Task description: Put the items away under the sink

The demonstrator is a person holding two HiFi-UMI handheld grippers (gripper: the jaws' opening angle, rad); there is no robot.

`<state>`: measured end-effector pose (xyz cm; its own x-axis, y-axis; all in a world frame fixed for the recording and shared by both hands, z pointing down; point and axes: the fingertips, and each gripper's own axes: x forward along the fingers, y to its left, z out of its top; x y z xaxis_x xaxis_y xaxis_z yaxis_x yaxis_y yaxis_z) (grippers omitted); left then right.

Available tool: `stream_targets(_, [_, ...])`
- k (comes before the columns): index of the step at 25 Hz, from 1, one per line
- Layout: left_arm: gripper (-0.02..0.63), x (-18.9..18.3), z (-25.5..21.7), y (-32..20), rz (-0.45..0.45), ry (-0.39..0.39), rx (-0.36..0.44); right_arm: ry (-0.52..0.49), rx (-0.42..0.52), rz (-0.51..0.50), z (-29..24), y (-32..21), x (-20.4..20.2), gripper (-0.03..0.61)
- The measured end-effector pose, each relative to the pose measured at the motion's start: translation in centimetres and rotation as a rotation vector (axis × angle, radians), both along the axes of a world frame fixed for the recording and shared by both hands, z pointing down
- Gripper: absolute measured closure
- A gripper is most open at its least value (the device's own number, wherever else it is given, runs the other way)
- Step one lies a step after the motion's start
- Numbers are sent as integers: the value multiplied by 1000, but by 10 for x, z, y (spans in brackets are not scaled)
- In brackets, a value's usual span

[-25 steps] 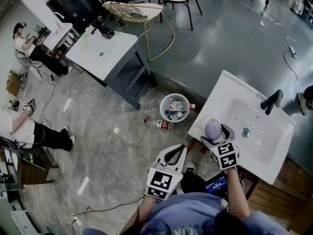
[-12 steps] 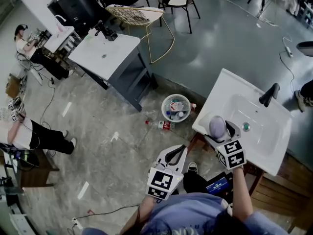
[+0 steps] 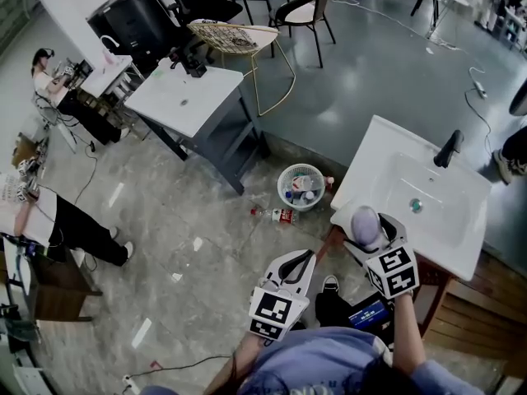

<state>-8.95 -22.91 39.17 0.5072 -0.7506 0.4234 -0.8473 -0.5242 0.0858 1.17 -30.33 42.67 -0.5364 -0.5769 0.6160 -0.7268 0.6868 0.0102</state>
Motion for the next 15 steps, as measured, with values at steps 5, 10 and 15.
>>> stream_targets(5, [595, -7, -3, 31, 15, -3, 14, -11, 0, 12, -3, 38, -7, 160])
stream_targets(10, [595, -15, -1, 61, 33, 3, 30, -17, 16, 18, -5, 73, -20, 160])
stream_targets(15, [595, -23, -4, 89, 55, 18, 47, -22, 27, 41, -10, 109, -31, 160])
